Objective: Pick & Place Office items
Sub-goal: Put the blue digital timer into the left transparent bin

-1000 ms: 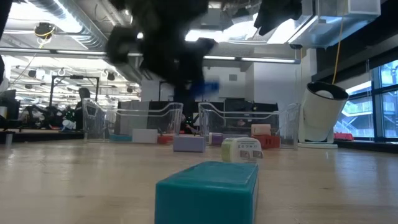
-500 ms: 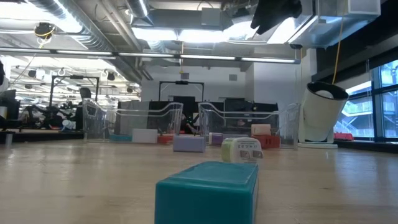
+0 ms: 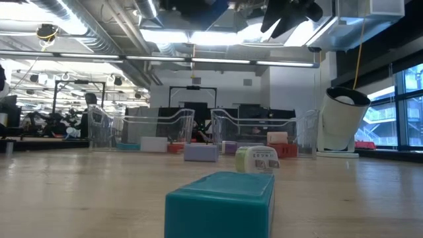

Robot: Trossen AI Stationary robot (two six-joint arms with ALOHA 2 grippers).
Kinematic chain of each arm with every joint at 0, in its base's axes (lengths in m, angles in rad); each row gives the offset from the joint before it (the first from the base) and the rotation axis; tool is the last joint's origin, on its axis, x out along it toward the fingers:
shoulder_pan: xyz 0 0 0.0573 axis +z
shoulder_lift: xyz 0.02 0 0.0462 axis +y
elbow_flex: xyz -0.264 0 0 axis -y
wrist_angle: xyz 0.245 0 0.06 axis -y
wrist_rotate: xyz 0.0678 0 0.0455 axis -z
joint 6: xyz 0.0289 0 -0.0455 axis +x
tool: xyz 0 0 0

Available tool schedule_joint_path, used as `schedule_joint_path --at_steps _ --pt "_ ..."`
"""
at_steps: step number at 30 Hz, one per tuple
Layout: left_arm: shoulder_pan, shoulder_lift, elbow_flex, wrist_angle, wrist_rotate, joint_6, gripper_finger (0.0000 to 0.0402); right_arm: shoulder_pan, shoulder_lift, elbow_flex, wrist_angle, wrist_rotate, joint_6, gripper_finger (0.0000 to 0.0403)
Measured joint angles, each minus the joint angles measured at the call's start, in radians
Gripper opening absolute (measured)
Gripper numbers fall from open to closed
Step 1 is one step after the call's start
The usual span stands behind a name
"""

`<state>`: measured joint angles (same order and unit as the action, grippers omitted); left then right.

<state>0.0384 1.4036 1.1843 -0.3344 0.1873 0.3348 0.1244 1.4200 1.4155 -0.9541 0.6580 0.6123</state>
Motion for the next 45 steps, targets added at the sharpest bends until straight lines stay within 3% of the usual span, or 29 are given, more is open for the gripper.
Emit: schedule_joint_path --at_steps 4,8,16,22,33,45 --pt "0.066 -0.003 0.000 -0.107 0.084 -0.042 0.0140 -0.006 0.000 0.000 0.000 -0.001 0.052 0.0217" --pt "0.130 -0.038 0.000 -0.192 0.096 -0.053 0.0140 -0.007 0.000 0.000 0.000 -0.003 0.106 0.0217" --pt "0.253 -0.102 0.000 -0.415 -0.031 -0.015 0.0140 -0.006 0.000 0.000 0.000 0.005 0.142 0.0217" --pt "0.402 -0.104 -0.001 -0.449 -0.061 0.046 0.0141 -0.008 0.000 0.000 0.000 0.077 0.140 0.0217" --pt "0.699 0.043 -0.002 -0.441 -0.023 -0.036 0.0141 -0.014 0.000 0.000 0.000 0.084 0.063 0.0217" --pt "0.743 0.259 -0.002 -0.501 -0.051 -0.191 0.0141 -0.061 0.000 0.000 0.000 0.086 -0.106 0.0217"
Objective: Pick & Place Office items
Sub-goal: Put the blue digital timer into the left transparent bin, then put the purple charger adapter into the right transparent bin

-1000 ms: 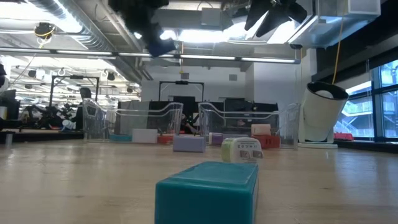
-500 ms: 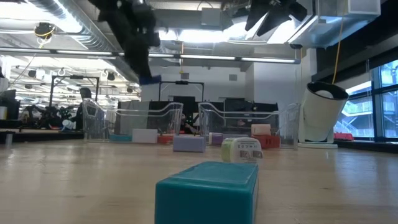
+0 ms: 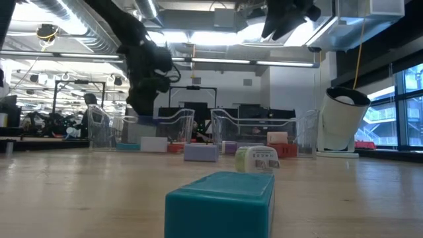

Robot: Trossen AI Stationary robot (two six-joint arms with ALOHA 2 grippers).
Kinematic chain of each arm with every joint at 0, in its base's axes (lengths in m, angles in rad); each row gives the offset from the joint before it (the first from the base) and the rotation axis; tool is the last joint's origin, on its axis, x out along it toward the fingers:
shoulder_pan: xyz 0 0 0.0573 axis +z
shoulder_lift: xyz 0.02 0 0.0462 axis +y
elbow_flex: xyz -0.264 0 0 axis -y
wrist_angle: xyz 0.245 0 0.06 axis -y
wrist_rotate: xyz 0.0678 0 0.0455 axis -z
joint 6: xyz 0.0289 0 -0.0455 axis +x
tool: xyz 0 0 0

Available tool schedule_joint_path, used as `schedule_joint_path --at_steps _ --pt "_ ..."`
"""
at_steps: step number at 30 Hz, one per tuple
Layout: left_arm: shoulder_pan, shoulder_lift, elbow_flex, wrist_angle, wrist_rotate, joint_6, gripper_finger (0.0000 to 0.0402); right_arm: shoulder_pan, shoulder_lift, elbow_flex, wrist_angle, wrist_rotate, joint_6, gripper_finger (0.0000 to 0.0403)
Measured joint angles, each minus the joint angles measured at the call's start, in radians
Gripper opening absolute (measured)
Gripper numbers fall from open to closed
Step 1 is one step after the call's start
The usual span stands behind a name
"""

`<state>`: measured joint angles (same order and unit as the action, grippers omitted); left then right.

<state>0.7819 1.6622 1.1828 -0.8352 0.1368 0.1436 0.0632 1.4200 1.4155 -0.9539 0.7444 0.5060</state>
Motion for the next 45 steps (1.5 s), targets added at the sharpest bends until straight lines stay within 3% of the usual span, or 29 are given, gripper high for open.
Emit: schedule_joint_path --at_steps 9,18,24,31,38,45 --pt "-0.016 0.069 0.000 0.000 -0.004 -0.035 0.0149 -0.024 0.000 0.000 0.000 -0.014 0.002 0.0217" --pt "-0.016 0.070 0.015 -0.008 -0.012 -0.031 0.0211 -0.023 0.000 0.000 0.000 -0.041 0.031 0.0217" --pt "-0.016 0.069 0.094 -0.089 -0.012 -0.079 0.0233 -0.023 0.000 0.000 0.000 -0.049 0.033 0.0217" --pt "-0.027 0.056 0.240 -0.243 -0.009 -0.097 0.0224 -0.023 0.000 0.000 0.000 -0.049 0.033 0.0217" --pt "-0.108 -0.079 0.246 -0.236 0.007 -0.082 0.0207 -0.023 0.000 0.000 0.000 -0.054 0.059 0.0217" --pt "-0.193 -0.375 0.112 -0.185 0.001 -0.081 0.0192 -0.023 0.000 0.000 0.000 -0.071 0.097 0.0217"
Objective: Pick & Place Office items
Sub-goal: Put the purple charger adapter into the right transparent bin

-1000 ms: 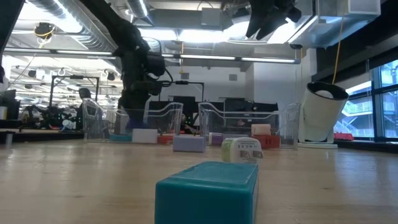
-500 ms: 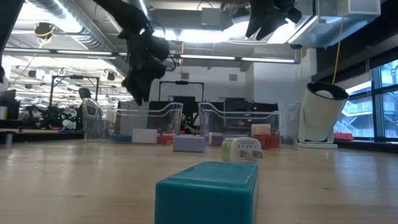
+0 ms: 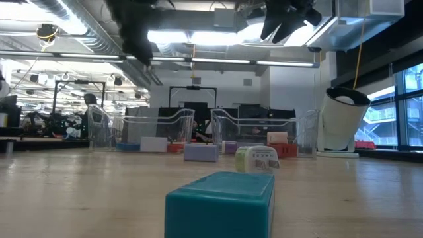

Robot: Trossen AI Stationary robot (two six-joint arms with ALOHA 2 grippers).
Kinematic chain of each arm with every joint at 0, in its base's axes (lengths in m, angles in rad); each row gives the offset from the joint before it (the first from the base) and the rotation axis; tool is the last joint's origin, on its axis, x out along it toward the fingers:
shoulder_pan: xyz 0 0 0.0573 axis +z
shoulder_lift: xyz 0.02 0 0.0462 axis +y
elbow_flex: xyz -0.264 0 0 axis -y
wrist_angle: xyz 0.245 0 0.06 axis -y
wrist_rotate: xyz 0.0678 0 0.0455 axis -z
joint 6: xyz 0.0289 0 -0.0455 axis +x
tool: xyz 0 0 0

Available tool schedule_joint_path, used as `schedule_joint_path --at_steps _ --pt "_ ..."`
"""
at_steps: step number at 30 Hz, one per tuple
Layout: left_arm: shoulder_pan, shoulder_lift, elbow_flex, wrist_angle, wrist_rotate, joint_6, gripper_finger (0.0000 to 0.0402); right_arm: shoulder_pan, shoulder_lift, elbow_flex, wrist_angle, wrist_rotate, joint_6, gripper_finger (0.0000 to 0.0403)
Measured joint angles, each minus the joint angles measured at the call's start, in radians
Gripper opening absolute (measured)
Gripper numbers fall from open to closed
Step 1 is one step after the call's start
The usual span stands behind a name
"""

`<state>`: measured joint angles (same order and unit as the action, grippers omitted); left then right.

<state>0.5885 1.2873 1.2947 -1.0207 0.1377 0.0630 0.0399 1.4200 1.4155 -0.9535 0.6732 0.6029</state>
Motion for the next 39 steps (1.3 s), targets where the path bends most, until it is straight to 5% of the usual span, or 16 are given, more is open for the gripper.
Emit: schedule_joint_path --at_steps 8,16,27,33,39 --pt "-0.066 -0.301 -0.292 0.272 -0.002 -0.170 0.0185 0.000 0.000 0.000 0.017 0.042 0.036 0.0217" --pt "-0.161 -0.366 -0.483 0.531 -0.003 -0.191 0.0209 0.000 0.000 0.000 0.093 0.045 0.025 0.0217" --pt "-0.407 -0.171 -0.537 0.782 -0.011 -0.068 0.0280 0.000 0.000 0.000 0.108 0.009 0.025 0.0217" --pt "-0.509 0.025 -0.538 0.963 -0.117 0.159 0.0284 0.000 0.000 0.000 0.108 0.007 0.025 0.0217" --pt "-0.528 0.213 -0.538 1.113 -0.148 0.165 0.0284 0.000 0.000 0.000 0.106 0.007 0.024 0.0217"
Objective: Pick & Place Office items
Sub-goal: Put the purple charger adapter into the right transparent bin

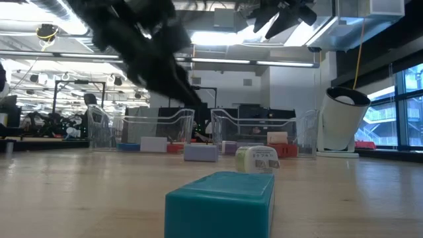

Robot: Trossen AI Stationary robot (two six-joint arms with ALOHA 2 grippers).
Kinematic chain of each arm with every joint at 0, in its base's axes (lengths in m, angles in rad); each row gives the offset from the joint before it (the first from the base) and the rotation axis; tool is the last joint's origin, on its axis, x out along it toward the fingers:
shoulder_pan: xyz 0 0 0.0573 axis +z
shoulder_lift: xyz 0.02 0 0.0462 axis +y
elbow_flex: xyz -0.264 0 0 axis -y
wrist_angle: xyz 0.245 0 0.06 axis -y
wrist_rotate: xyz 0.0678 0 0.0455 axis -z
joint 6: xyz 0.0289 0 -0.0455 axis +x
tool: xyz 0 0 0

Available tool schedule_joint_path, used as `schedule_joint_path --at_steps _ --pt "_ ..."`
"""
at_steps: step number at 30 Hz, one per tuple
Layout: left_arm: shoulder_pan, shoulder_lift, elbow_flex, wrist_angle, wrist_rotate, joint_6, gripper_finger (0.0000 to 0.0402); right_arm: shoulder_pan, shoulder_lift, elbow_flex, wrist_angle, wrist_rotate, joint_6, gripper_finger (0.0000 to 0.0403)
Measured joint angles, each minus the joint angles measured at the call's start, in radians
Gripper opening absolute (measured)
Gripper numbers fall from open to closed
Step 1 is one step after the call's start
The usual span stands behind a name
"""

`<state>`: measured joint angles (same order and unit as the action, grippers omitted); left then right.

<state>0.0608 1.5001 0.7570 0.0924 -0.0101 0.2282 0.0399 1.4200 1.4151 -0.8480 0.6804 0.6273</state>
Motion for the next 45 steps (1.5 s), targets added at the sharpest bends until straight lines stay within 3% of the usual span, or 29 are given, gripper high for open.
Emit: schedule_joint_path --at_steps 10,20,25,32,35,40,45 --pt "0.002 0.233 0.000 0.050 -0.017 -0.075 0.0281 0.000 0.000 0.000 -0.001 0.000 0.000 0.0217" --pt "0.002 0.282 0.000 0.137 -0.050 -0.084 0.0281 0.000 0.000 0.000 -0.001 0.000 0.000 0.0217" --pt "-0.001 0.282 0.000 0.136 -0.050 -0.112 0.0268 0.000 0.000 0.000 -0.002 0.000 -0.003 0.0217" --pt "-0.023 0.282 0.000 0.143 -0.050 -0.114 0.0210 0.000 0.000 0.000 -0.001 0.000 -0.003 0.0217" --pt "-0.028 0.266 0.009 0.145 -0.051 -0.120 0.0209 0.000 0.000 0.000 -0.002 0.000 -0.003 0.0217" --pt "-0.024 0.188 0.062 0.153 -0.086 -0.145 0.0209 0.000 0.000 0.000 -0.002 0.000 -0.002 0.0217" --pt "-0.019 0.034 0.103 0.152 -0.131 -0.102 0.0215 0.000 0.000 0.000 -0.006 0.000 -0.002 0.0217"
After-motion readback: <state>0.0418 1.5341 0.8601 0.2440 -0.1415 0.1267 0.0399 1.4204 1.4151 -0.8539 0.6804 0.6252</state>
